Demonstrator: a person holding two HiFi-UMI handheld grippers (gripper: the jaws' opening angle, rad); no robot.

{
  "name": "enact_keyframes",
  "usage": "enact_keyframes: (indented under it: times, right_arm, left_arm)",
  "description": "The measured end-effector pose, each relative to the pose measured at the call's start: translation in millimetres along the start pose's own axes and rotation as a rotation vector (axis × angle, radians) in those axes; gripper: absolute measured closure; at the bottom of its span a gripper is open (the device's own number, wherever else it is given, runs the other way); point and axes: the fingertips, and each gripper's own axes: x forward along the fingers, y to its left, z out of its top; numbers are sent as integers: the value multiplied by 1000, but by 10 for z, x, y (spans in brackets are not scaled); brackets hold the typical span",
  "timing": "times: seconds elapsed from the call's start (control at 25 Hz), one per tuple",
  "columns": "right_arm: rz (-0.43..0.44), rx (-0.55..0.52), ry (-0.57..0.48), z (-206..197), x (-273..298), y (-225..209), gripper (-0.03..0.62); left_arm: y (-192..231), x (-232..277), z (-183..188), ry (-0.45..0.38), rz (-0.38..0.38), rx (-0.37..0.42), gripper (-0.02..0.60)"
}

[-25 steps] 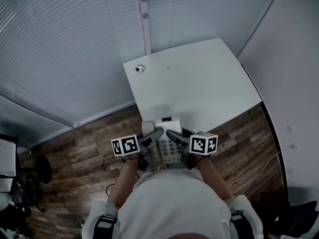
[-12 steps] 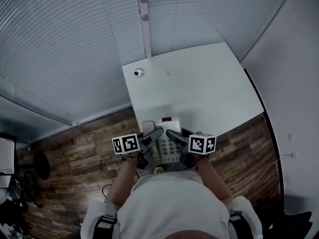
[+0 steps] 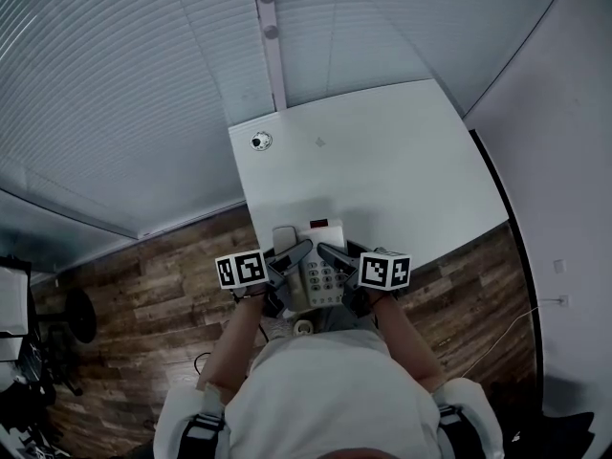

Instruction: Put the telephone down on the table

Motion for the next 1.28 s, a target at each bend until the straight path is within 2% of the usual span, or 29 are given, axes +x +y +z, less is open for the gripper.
enact_keyframes:
  times: [0.6,1.28]
  right_arm:
    - [-24,31,25,113,185,-329,286]
    - [-48,65,22,126,267,-496,275]
  left_arm:
    - [219,311,98,23,66,13,156]
    - [332,431,106,58,145,19,156]
